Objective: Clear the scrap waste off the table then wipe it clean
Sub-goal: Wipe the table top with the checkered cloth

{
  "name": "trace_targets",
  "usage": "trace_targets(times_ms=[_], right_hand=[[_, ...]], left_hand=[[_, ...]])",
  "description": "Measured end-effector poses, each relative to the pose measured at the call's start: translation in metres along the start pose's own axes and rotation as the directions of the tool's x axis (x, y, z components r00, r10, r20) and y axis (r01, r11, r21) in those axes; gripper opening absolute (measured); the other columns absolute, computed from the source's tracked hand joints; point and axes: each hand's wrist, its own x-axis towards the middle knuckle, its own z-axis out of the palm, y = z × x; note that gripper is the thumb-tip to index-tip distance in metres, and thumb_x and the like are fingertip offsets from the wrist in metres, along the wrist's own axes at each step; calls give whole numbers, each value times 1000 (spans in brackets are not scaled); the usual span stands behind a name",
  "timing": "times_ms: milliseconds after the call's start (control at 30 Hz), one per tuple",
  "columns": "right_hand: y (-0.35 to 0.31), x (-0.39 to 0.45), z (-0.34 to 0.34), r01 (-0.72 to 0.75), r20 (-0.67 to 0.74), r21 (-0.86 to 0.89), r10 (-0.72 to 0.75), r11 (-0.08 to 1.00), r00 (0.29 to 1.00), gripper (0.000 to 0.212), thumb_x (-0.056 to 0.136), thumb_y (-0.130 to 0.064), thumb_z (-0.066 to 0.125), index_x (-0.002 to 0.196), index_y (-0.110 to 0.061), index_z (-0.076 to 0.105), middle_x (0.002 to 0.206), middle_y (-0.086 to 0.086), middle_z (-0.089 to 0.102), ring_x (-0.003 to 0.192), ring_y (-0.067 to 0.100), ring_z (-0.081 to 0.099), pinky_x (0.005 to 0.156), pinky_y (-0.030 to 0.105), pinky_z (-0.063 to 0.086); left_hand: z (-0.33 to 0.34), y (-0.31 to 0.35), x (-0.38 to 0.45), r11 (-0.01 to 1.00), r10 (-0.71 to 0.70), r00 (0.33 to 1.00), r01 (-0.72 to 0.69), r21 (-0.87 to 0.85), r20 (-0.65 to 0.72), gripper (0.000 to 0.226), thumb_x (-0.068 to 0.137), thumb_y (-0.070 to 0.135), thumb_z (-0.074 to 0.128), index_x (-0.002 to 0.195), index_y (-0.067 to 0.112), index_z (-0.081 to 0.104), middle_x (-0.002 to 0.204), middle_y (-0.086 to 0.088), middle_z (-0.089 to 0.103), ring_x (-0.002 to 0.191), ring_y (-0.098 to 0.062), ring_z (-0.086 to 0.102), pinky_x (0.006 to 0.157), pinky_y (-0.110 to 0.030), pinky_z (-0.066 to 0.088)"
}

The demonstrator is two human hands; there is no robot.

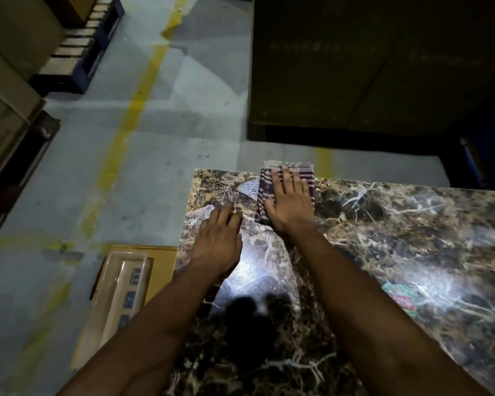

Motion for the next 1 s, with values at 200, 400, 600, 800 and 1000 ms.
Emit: trace_targets(times_ms=[200, 400, 600, 800, 1000], right_hand=[[13, -48, 3, 127, 28, 1, -126, 992, 992, 75, 97, -53, 23, 162, -23, 1, 170, 5, -8, 156, 25, -9, 127, 43, -2], [12, -19, -1, 42, 15, 14, -43, 999, 999, 77, 95, -57, 20, 162, -23, 5, 171, 8, -2, 157, 29, -6, 127, 49, 4], [38, -69, 4, 131, 30, 10, -131, 991, 991, 75, 96, -55, 23, 162, -26, 2, 170, 4, -6, 157, 25, -9, 127, 46, 2], [0, -63, 2, 98, 46, 30, -100, 995, 994, 78, 92, -57, 15, 162, -25, 1, 170, 8, -4, 157, 29, -8, 127, 48, 3], [35, -119, 9, 58, 29, 18, -59, 998, 998, 75, 96, -53, 20, 163, -24, 3, 171, 7, -3, 157, 27, -4, 127, 46, 2]], left_hand=[[-1, 16, -1, 998, -41, 999, 41, -37, -7, 52, 98, 30, 47, 147, 17, 36, 156, -7, 29, 138, -28, 29, 108, -47, 33], [13, 31, -11, 997, -33, 999, 32, -69, -12, 54, 99, 32, 46, 149, 16, 35, 159, -11, 29, 144, -33, 25, 119, -49, 27], [13, 44, -31, 985, -115, 993, 112, -134, -14, 53, 102, 30, 46, 152, 21, 31, 163, -12, 14, 147, -34, 17, 117, -49, 29], [15, 43, -45, 998, -53, 998, 53, -35, -15, 46, 98, 29, 49, 140, 12, 43, 152, -15, 34, 136, -33, 35, 112, -47, 36], [22, 44, -75, 1000, -18, 999, 19, 8, -41, 51, 102, 31, 47, 149, 15, 39, 151, -14, 37, 132, -33, 34, 106, -49, 40]])
